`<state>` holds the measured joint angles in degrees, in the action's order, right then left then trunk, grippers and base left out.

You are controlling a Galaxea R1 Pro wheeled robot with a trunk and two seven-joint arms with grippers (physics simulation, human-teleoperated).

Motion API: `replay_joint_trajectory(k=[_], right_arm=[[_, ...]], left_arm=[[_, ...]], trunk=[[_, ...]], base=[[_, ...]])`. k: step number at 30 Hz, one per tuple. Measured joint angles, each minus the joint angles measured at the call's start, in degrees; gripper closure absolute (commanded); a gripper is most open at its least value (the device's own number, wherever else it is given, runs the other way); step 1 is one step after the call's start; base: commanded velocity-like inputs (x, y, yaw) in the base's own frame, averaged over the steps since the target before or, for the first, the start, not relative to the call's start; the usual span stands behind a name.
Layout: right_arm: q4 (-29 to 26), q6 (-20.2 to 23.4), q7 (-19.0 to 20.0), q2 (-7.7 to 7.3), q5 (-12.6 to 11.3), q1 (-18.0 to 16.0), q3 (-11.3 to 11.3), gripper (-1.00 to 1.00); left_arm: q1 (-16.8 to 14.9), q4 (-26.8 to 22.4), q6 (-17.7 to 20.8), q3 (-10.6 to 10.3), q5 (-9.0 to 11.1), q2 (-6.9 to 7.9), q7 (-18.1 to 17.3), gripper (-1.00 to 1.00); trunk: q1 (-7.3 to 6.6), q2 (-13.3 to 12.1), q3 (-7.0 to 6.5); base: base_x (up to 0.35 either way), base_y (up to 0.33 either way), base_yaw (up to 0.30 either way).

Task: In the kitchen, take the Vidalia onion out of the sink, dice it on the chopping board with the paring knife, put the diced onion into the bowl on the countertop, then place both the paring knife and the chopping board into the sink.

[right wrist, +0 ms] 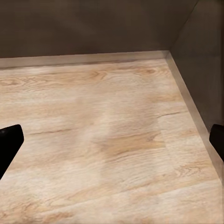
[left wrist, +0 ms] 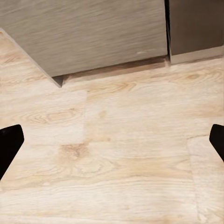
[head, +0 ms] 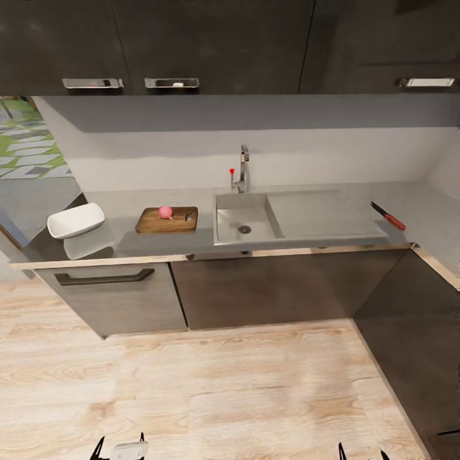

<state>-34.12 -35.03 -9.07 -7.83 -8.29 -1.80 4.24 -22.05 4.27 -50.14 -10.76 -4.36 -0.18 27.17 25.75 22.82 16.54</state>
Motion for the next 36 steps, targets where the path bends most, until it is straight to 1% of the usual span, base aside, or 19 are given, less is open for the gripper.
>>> replay_joint_trajectory(k=[8, 36], right_arm=[[0.0, -0.08, 0.0, 0.07, -0.01, 0.0, -0.03, -1.0], [0.01, -0.09, 0.0, 0.09, 0.08, 0.0, -0.03, -1.0]], left_arm=[[0.0, 0.01, -0.06, 0.01, -0.01, 0.25, 0.01, -1.0], [0.01, 0.0, -0.06, 0.02, 0.0, 0.28, 0.01, -1.0]], trunk=[[0.0, 0.0, -0.66], [0.0, 0.0, -3.17]], base=[[0.0, 0.0, -0.087], [0.0, 0.0, -0.001]])
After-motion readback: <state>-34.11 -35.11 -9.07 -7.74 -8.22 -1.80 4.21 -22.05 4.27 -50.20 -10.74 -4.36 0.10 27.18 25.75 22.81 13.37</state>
